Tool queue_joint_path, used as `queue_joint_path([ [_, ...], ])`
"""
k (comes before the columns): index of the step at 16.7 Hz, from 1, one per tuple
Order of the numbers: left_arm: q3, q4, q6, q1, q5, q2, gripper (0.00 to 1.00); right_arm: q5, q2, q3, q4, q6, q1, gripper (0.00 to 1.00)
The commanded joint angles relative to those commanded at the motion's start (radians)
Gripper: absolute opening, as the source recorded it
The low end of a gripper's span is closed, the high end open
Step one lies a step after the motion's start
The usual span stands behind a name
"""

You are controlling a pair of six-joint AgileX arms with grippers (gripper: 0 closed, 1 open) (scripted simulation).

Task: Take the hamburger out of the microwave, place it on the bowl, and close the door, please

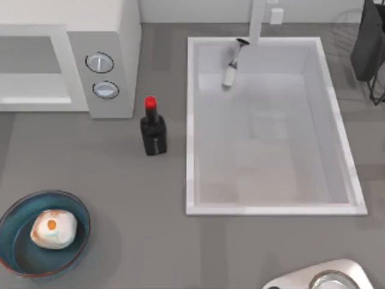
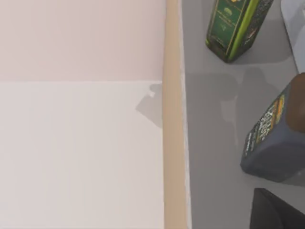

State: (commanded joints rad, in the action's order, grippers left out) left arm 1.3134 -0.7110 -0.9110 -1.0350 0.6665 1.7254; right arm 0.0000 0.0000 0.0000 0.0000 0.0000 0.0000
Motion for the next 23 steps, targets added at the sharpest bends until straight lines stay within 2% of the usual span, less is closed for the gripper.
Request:
queue_joint_path([
  [9,-0.223,0.330,-0.005,-0.007,0.003,0.108,0.00,0.000,0.000,0.000,0.000,0.000,0.000,1.00],
  [15,-0.241,0.351,-0.002,0.000,0.002,0.108,0.00,0.000,0.000,0.000,0.000,0.000,0.000,1.00],
  [18,-0.310,0.388,0.041,0.040,-0.018,0.040,0.00,0.000,0.000,0.000,0.000,0.000,0.000,1.00],
  [23,-0.555,0.493,0.160,0.148,-0.073,-0.151,0.00,0.000,0.000,0.000,0.000,0.000,0.000,1.00],
])
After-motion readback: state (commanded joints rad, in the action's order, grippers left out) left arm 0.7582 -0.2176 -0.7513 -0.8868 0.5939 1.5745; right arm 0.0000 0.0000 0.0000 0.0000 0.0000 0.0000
